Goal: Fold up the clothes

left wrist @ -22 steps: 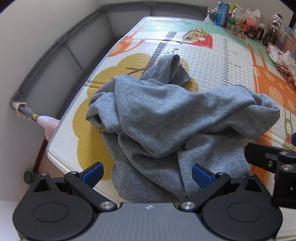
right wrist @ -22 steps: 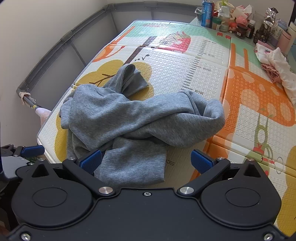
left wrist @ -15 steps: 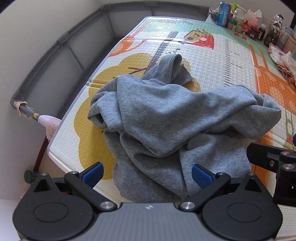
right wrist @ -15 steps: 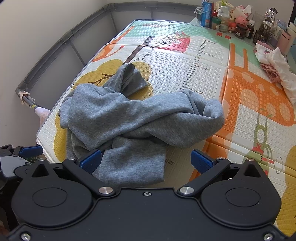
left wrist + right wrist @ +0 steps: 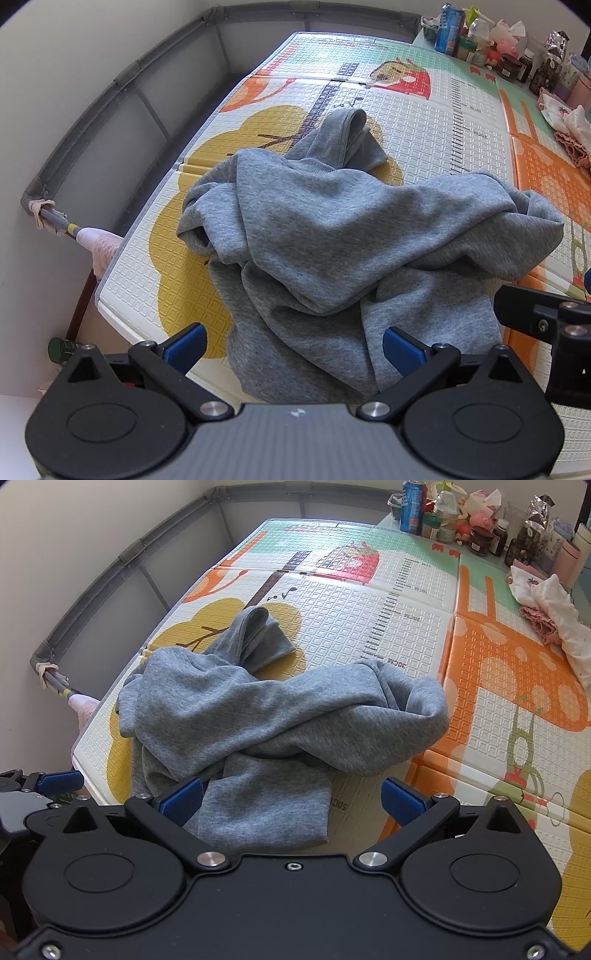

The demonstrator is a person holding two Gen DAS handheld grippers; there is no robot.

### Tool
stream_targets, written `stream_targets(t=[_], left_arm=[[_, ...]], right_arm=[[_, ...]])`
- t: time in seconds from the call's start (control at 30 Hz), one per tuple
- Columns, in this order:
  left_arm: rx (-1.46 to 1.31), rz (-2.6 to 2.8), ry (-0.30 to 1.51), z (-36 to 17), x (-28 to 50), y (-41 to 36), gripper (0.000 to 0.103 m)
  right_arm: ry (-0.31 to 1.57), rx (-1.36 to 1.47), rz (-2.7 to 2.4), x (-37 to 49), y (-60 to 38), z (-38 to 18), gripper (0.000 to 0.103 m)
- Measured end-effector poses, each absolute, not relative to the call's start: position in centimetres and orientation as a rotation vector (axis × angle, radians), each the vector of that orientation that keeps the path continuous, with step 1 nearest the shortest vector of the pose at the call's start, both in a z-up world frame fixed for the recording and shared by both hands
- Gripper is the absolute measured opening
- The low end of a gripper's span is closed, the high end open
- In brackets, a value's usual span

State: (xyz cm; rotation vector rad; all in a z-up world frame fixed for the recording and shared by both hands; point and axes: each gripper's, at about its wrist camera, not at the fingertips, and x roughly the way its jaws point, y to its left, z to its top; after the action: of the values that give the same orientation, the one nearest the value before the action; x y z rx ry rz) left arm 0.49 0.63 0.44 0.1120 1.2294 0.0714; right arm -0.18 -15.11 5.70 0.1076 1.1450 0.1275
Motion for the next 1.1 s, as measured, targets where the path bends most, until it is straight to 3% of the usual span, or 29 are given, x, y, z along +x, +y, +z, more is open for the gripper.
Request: stream_targets(t=[1.1], left_arm=[[0.105, 0.053, 1.23, 0.74, 0.91, 0.88, 0.103]], right_arm=[[1.15, 0.092, 0.112, 0.27, -14.83, 6.17, 0.103]])
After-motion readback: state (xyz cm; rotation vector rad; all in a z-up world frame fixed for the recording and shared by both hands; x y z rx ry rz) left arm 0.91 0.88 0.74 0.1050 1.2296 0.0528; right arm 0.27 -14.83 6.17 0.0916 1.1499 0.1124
